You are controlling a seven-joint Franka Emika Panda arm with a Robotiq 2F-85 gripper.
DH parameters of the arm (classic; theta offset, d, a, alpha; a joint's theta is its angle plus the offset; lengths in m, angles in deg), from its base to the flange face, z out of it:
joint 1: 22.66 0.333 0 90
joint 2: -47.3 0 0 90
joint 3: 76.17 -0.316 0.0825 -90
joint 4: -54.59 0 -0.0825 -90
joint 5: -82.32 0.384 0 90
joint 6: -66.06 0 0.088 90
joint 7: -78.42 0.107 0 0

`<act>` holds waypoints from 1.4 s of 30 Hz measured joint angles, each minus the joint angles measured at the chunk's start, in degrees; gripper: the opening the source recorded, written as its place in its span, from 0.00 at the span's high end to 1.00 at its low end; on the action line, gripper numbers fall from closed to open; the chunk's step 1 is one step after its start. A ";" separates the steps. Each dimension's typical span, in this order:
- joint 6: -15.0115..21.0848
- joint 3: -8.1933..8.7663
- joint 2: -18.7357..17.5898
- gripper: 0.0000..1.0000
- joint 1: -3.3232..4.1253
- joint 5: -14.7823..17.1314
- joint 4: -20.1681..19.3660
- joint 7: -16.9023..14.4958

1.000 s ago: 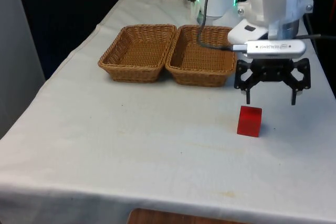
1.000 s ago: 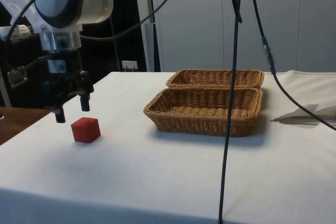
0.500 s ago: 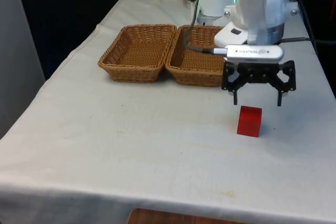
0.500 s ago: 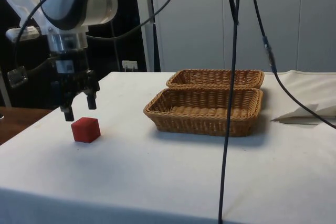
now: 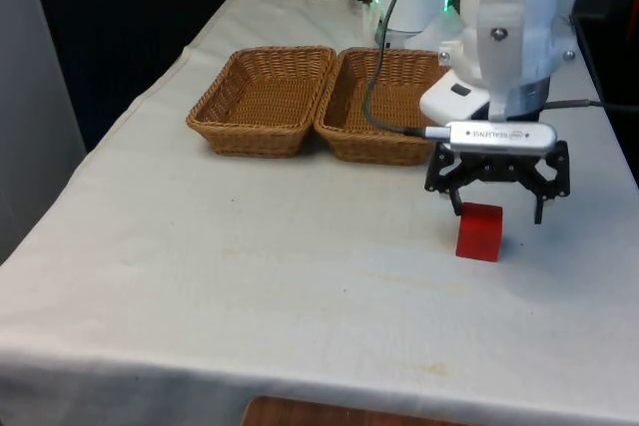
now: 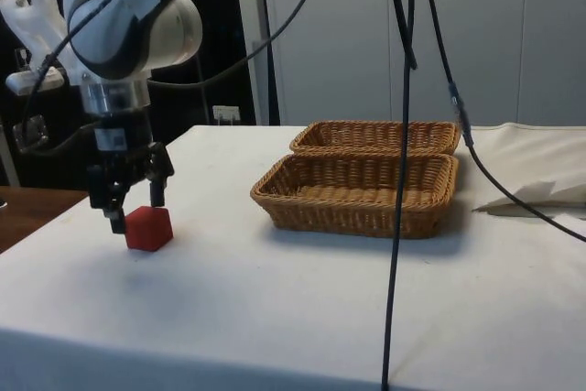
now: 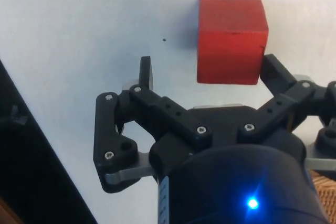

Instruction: Pick up the red cube and place it into the right basket.

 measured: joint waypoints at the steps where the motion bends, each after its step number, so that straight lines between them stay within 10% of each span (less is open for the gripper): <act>1: 0.00 0.00 -0.11 0.00 0.06 0.00 0.11 0.06; 22: -3.21 1.20 1.95 0.00 -0.52 -0.06 0.52 -0.97; 40: -0.92 0.63 -3.50 0.00 -0.52 0.06 2.69 -1.03; 42: -0.86 0.63 -3.67 0.17 -0.52 0.11 2.69 -1.03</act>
